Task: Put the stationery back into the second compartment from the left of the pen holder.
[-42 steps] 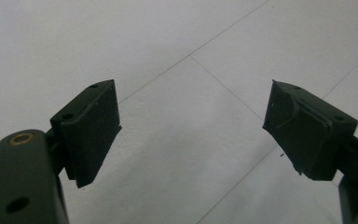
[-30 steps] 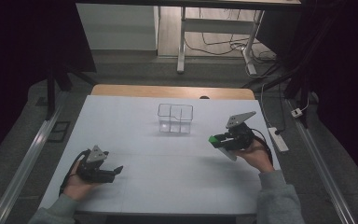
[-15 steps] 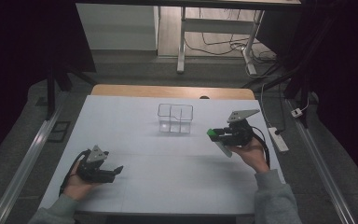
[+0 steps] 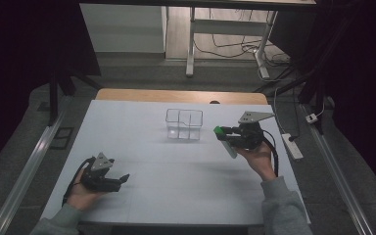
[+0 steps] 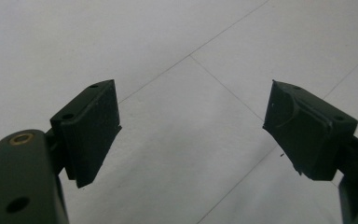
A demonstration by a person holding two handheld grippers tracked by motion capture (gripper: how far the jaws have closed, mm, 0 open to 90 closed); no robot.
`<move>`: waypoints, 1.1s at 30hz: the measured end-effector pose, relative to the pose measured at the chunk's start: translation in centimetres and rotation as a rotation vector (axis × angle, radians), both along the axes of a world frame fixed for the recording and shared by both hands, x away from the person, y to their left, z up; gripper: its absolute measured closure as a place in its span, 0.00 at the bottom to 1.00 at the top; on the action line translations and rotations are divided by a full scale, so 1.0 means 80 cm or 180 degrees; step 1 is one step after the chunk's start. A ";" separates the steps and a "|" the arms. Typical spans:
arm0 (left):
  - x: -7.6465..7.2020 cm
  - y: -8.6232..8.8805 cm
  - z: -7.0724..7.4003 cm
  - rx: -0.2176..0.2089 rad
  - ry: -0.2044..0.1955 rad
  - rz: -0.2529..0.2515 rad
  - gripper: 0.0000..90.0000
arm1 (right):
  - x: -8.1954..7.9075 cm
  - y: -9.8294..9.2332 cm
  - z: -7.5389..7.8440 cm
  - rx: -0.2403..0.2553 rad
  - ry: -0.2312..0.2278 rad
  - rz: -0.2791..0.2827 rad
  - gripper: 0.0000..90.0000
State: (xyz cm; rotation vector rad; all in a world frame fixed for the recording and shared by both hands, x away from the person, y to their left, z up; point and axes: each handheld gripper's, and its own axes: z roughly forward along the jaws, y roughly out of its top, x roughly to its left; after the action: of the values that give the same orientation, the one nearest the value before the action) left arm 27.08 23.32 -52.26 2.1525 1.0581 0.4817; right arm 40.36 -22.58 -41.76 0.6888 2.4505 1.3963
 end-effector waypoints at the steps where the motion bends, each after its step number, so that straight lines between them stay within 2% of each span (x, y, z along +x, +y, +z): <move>1: 0.000 0.000 0.000 -0.0020 -0.0016 0.0011 0.20 | 0.000 0.001 0.001 0.0038 -0.0010 -0.0006 0.74; 22: 0.001 0.000 0.000 -0.0020 0.0007 0.0016 0.20 | 0.011 0.032 0.018 0.0324 -0.0155 -0.0132 0.74; 33: 0.002 0.000 -0.001 -0.0026 0.0012 0.0024 0.20 | 0.022 0.050 0.021 0.0368 -0.0173 -0.0119 0.74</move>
State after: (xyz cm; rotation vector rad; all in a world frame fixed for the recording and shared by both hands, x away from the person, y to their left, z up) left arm 27.21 23.34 -52.30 2.1437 1.0689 0.4765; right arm 42.11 -18.60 -40.08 0.7080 2.3185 1.5314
